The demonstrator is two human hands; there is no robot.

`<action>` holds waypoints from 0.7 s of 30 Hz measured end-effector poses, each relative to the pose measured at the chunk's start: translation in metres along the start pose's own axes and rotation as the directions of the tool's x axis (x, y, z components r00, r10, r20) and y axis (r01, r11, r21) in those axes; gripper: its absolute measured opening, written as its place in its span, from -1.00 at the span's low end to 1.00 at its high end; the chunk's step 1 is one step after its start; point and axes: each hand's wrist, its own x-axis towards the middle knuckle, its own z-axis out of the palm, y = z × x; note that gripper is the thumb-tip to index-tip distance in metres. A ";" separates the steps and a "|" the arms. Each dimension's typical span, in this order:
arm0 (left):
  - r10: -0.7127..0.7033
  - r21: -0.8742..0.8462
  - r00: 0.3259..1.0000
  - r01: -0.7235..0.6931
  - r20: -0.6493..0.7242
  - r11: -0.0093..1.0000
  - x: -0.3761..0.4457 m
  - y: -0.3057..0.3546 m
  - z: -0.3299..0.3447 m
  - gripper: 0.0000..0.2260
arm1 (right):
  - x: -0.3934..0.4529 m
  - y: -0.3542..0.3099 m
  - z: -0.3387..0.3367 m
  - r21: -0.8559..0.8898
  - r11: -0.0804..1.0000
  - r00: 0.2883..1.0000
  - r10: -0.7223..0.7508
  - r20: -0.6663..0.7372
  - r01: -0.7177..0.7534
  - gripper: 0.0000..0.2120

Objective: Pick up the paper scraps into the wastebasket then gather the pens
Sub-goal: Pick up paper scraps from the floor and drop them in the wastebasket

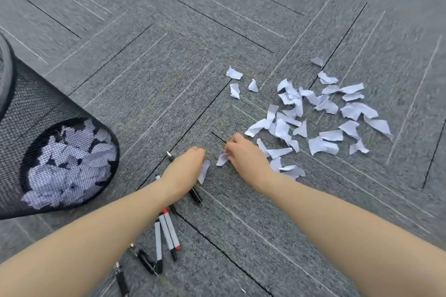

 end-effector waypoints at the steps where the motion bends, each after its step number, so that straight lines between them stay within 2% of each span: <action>1: 0.010 0.029 1.000 -0.009 -0.010 1.000 0.000 0.001 0.000 -0.85 | -0.001 -0.001 0.002 -0.030 0.999 1.000 -0.015 -0.013 0.015 -0.91; 5: -0.015 -0.038 1.000 0.015 0.007 0.999 0.004 0.001 -0.003 -0.90 | -0.004 0.001 0.002 -0.047 0.996 0.997 -0.075 -0.033 0.074 -0.85; 7: -0.001 -0.072 1.000 0.001 0.009 0.997 0.006 -0.003 -0.005 -0.90 | -0.008 0.004 -0.004 0.050 0.998 0.998 -0.034 -0.044 0.036 -0.85; 9: 0.026 -0.082 1.000 -0.027 -0.008 0.996 0.006 -0.006 -0.005 -0.88 | -0.015 0.010 -0.013 0.310 0.943 0.982 0.158 -0.103 -0.119 -0.87; 11: 0.028 -0.096 0.999 -0.029 -0.018 0.995 0.006 -0.006 -0.008 -0.93 | -0.025 0.022 -0.026 0.561 0.790 0.919 0.375 -0.124 -0.247 -0.90; 13: 0.030 -0.161 0.999 -0.033 -0.016 0.986 0.006 0.000 -0.015 -0.95 | -0.040 0.042 -0.040 0.636 0.703 0.898 0.439 -0.036 -0.319 -0.92; 15: 0.066 -0.235 0.998 -0.063 0.005 0.970 0.012 0.014 -0.026 -0.93 | -0.054 0.059 -0.056 0.558 0.744 0.921 0.375 0.108 -0.368 -0.94; 17: 0.127 -0.299 0.990 -0.102 0.064 0.949 0.020 0.037 -0.039 -0.91 | -0.065 0.072 -0.066 0.433 0.828 0.934 0.304 0.189 -0.357 -0.93; 21: 0.310 -0.358 0.929 -0.224 0.203 0.906 0.037 0.088 -0.050 -0.94 | -0.079 0.085 -0.074 0.075 0.976 0.966 0.191 0.177 -0.207 -0.90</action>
